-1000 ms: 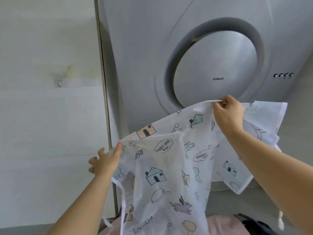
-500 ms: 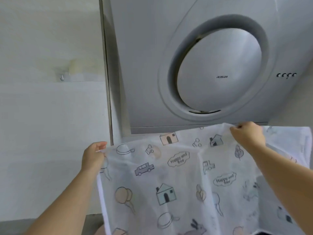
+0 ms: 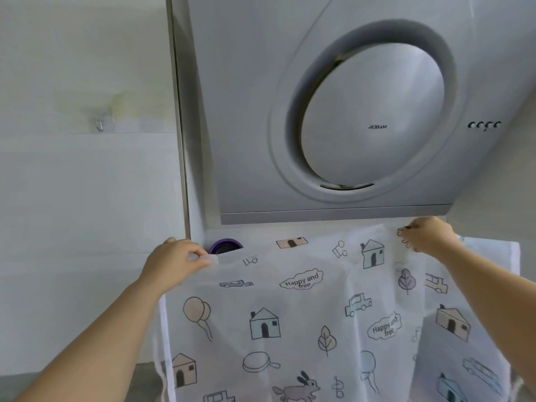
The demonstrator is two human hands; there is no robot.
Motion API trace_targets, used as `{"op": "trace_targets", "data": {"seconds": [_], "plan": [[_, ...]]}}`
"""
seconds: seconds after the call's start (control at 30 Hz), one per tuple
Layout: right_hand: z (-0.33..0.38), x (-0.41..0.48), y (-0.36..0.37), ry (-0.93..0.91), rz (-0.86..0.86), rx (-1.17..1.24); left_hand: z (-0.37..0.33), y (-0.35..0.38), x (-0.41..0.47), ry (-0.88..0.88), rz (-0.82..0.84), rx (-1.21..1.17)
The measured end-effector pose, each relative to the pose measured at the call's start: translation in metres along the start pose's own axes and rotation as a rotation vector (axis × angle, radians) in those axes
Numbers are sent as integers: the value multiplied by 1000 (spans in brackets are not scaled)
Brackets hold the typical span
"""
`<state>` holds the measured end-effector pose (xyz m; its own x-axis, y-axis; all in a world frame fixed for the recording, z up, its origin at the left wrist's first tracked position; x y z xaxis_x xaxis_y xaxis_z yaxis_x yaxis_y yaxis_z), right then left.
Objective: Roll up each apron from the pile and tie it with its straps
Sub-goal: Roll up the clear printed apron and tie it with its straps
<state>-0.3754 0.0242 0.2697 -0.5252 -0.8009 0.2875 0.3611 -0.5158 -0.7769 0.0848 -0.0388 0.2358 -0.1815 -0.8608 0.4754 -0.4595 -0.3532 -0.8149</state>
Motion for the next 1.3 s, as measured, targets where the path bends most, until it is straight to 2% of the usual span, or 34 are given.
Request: {"op": "trace_targets", "data": {"seconds": [0.1, 0.27, 0.3, 0.37, 0.43, 0.47, 0.53, 0.6, 0.7, 0.8, 0.87, 0.93, 0.97, 1.0, 1.07, 1.1, 1.13, 1.17, 1.27, 1.3], "plan": [[0, -5, -3, -45, 129, -71, 8, -7, 7, -94, -96, 31], [28, -27, -9, -140, 421, -148, 11, -15, 10, -607, -57, 181], [36, -31, -10, -169, 464, -158, 7, -14, 11, -603, -101, 144], [51, -37, -10, -230, 508, -132, -5, -2, 12, -372, -99, 19], [64, -42, -10, -285, 517, -91, -31, 20, 2, -95, 146, 6], [69, -46, -10, -309, 519, -86, -39, 35, -6, -52, 272, 65], [75, -48, -10, -342, 511, -112, -40, 55, -15, -47, 342, 186], [73, -46, -11, -359, 485, -178, -31, 54, -10, -21, 194, 206], [66, -39, -14, -360, 428, -318, -23, 22, 8, 63, -165, 64], [61, -25, -7, -278, 335, -407, -35, -26, 34, 201, -455, 162], [64, -16, -2, -260, 158, -309, -49, -54, 48, 284, -570, 223], [65, -13, -1, -267, -142, -154, -53, -76, 56, 303, -669, 245], [64, -15, -2, -276, -256, -133, -51, -82, 57, 287, -691, 258], [62, -19, -2, -272, -234, -154, -48, -88, 54, 265, -691, 284], [55, -26, 7, -194, 76, -244, -42, -88, 47, 246, -663, 321], [49, -28, 12, -122, 228, -210, -42, -87, 41, 246, -645, 324], [45, -27, 15, -83, 301, -163, -41, -85, 36, 239, -627, 313], [44, -24, 16, -103, 277, -136, -41, -84, 32, 218, -622, 303], [47, -20, 7, -185, 29, -159, -35, -89, 28, 96, -599, 279], [46, -22, 4, -199, 33, -221, -32, -92, 27, 62, -579, 284]]}}
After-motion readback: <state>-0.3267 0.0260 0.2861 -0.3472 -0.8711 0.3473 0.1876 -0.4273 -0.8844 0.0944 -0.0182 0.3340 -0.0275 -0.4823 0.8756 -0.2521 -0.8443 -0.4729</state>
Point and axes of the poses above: each hand's wrist, its own x-axis towards the middle knuckle, its own y-axis out of the palm, z = x × y, the point moved 1 cm from there along x, towards the middle knuckle, and after that the axes turned 3 degrees about z, right-handed, at the moved point
